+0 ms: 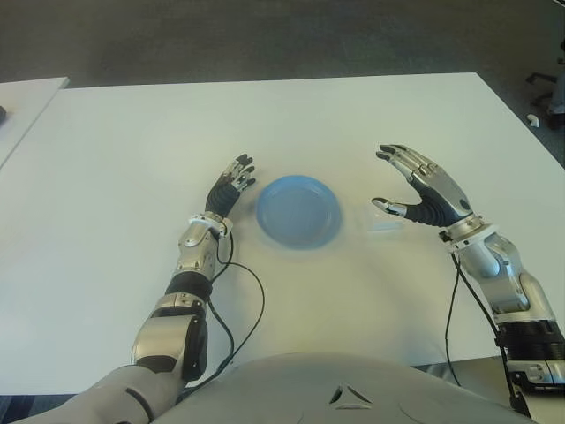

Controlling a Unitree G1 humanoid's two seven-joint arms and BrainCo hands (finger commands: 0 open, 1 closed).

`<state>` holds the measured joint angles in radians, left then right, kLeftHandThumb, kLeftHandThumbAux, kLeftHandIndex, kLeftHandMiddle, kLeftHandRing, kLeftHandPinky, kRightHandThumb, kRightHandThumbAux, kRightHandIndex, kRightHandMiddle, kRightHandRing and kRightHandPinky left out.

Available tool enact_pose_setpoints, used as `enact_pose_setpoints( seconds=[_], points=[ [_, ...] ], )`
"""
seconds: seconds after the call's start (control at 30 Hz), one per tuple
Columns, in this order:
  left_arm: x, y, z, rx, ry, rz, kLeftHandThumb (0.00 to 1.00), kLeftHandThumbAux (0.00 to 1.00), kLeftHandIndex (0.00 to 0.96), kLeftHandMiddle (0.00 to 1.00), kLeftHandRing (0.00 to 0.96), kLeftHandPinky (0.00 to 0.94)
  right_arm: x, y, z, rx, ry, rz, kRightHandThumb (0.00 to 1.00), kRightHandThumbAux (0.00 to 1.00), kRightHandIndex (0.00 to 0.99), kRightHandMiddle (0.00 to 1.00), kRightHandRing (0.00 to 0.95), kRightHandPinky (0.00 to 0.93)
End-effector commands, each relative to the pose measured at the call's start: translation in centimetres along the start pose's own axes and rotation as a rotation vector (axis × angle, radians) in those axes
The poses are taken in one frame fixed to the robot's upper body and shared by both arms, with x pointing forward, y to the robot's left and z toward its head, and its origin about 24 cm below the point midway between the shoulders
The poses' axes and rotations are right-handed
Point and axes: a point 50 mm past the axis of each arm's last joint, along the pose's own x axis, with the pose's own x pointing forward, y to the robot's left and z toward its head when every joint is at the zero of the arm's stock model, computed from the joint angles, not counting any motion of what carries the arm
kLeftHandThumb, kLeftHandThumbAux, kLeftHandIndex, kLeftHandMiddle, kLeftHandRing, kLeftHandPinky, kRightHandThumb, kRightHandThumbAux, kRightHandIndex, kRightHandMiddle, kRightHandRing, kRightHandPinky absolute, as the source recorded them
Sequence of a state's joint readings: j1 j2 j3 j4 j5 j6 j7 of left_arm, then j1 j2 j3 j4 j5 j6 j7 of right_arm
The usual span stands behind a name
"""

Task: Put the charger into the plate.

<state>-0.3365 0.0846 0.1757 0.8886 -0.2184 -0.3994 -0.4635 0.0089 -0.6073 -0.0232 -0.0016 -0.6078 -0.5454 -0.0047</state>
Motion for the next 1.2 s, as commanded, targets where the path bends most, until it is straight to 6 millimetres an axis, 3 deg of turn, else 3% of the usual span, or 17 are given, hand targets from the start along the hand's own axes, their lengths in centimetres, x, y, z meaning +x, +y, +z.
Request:
enact_pose_setpoints(
  seconds=[0.03, 0.43, 0.73, 1.2],
  points=[
    [-0.6, 0.1, -1.2, -0.025, 0.057, 0.007, 0.0, 0.514, 0.069, 0.064, 0.028, 0.011, 0.4, 0.2, -0.1, -0.029, -0.019, 0.026, 0.191, 0.225, 0.0, 0.0, 0.0, 0.0],
    [-0.5, 0.1, -1.2, -0.004, 0.061, 0.007, 0.0, 0.559, 0.064, 0.06, 0.029, 0.005, 1.0, 0.3, -1.2, -0.04, -0.003, 0.053, 0.207, 0.173, 0.0, 0.0, 0.0, 0.0],
    [-0.6, 0.2, -1.2, 0.011, 0.06, 0.001, 0.0, 0.571, 0.056, 0.052, 0.021, 0.004, 1.0, 2.8, -5.3, -0.105, 0.075, 0.167, 0.224, 0.158, 0.0, 0.0, 0.0, 0.0],
    [-0.6, 0.0, -1.1, 0.013, 0.064, 0.004, 0.0, 0.583, 0.057, 0.054, 0.024, 0.009, 1.6, 4.6, -6.2, -0.154, 0.053, 0.376, 0.23, 0.148, 0.0, 0.0, 0.0, 0.0]
  ],
)
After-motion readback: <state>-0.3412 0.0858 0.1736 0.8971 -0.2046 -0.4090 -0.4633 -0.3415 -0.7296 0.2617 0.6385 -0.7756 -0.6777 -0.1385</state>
